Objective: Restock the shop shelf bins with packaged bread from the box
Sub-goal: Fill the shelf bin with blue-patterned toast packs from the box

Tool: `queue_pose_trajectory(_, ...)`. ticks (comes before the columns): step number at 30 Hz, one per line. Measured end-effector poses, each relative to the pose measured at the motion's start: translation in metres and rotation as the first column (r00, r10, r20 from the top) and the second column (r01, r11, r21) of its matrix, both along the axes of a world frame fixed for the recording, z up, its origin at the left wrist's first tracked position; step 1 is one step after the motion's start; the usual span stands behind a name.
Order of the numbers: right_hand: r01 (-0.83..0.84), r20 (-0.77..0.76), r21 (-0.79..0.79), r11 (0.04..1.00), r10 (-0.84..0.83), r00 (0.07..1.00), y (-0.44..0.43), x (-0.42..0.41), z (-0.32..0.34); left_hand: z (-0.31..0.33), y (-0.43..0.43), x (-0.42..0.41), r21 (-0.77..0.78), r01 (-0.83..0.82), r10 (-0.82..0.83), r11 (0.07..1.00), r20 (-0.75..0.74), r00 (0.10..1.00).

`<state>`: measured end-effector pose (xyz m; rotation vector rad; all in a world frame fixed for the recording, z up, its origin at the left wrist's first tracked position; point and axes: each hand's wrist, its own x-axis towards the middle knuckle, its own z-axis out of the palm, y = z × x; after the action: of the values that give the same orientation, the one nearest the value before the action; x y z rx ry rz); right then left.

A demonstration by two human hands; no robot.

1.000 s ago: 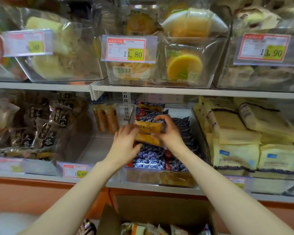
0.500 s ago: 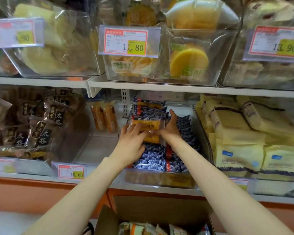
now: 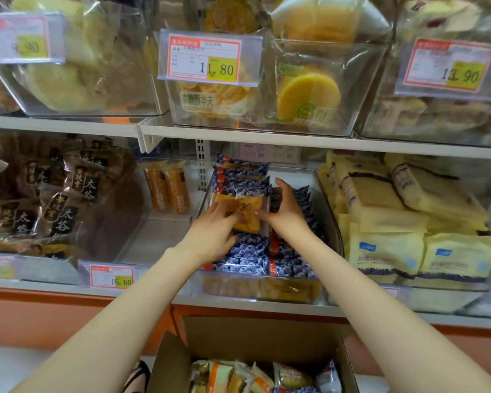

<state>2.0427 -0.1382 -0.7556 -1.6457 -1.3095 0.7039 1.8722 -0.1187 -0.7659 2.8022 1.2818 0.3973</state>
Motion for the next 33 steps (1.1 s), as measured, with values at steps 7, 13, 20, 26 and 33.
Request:
queue_pose_trajectory(7,-0.139,0.168,0.033,0.990,0.132,0.977,-0.062,0.017,0.015,0.009,-0.032,-0.007,-0.016,0.064,-0.060,0.998,0.166,0.984)
queue_pose_trajectory(13,-0.406,0.157,-0.049,0.913,0.408,0.899,-0.127,0.033,0.020,-0.013,-0.099,-0.004,-0.188,0.234,-0.142,0.954,0.404,0.904)
queue_pose_trajectory(20,-0.414,0.206,-0.308,0.857,0.485,0.850,-0.195,0.059,-0.024,-0.102,-0.158,0.007,-0.537,0.179,-0.039,0.824,0.261,0.964)
queue_pose_trajectory(26,-0.324,0.306,-0.421,0.847,0.469,0.829,-0.232,0.085,-0.059,-0.190,-0.160,0.047,-0.791,-0.008,0.081,0.611,0.053,0.995)
queue_pose_trajectory(33,-0.285,0.435,-0.402,0.870,0.455,0.777,-0.244,0.102,-0.080,-0.279,-0.166,0.078,-0.859,-0.223,0.121,0.462,-0.188,0.975)
